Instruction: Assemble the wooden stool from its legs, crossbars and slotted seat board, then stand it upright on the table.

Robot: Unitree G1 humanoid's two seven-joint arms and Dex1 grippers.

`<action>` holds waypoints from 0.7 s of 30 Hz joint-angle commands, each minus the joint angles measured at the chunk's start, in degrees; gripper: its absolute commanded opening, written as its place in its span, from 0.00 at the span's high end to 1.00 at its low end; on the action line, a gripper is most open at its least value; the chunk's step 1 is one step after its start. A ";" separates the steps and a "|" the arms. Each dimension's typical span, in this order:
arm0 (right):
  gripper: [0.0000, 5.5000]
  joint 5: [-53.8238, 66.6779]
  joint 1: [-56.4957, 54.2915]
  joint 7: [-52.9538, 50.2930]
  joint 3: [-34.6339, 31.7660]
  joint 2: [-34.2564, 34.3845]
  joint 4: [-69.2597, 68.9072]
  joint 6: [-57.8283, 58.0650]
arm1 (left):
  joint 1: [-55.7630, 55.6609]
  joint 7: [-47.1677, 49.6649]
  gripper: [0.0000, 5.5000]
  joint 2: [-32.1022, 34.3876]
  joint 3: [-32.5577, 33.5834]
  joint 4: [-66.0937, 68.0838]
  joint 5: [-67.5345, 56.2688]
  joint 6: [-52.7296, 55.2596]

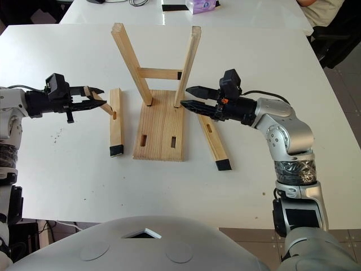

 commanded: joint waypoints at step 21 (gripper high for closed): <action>0.57 -0.31 1.26 -1.38 0.35 1.45 -1.78 -0.35 | 1.99 -6.28 0.76 1.22 -4.25 0.72 0.88 2.98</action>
